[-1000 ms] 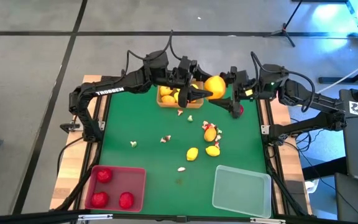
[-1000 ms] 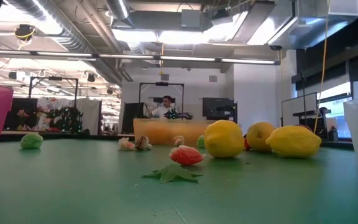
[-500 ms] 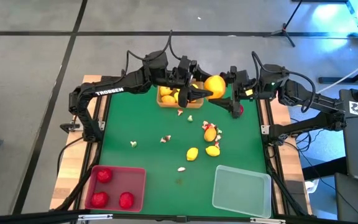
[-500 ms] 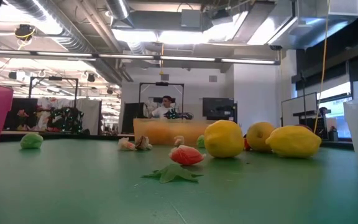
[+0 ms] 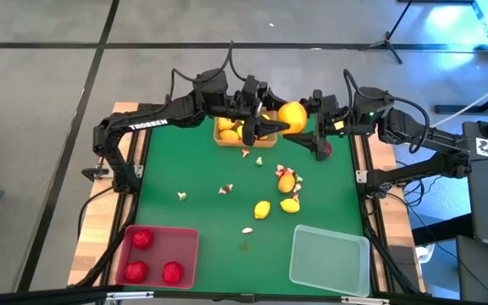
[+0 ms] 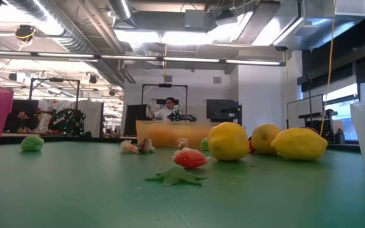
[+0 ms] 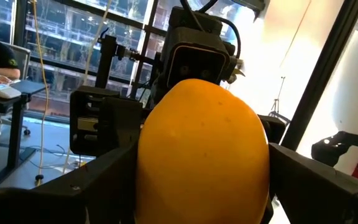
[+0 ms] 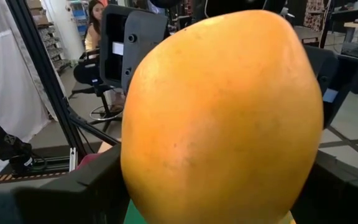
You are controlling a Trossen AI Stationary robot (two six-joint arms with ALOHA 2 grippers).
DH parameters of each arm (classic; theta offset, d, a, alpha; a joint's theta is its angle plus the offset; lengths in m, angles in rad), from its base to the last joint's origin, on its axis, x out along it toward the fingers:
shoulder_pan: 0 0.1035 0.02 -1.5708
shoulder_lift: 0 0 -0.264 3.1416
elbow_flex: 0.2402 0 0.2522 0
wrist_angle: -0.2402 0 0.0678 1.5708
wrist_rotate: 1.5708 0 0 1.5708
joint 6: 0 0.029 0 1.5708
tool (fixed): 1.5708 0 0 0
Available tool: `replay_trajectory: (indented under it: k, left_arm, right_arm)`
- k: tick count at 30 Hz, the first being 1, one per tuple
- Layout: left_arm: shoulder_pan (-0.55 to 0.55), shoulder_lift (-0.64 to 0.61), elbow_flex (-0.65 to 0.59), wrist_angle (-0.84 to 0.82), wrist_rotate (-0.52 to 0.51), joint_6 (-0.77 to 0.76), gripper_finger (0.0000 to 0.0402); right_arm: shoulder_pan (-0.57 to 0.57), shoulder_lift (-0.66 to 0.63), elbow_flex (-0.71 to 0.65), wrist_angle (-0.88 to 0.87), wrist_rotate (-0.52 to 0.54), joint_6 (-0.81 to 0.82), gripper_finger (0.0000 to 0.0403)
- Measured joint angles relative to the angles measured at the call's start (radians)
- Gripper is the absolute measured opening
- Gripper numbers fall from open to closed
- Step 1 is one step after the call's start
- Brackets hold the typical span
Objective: Sort produce into baskets
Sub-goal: Put the mango into the orange bin
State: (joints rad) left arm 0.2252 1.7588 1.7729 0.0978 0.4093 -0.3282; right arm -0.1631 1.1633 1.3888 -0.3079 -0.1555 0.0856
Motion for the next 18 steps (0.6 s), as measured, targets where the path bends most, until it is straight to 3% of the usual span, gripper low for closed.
replay_trajectory:
  k: [11,18]
  left_arm:
    - [-0.003,0.001,0.0,-0.001,-0.001,-0.006,0.0316]
    - [-0.003,-0.006,-0.002,-0.004,0.004,-0.011,0.0314]
  right_arm:
    - [0.0,0.0,0.0,-0.003,-0.015,0.002,0.0324]
    - [0.0,-0.001,0.001,-0.057,-0.028,-0.002,0.0353]
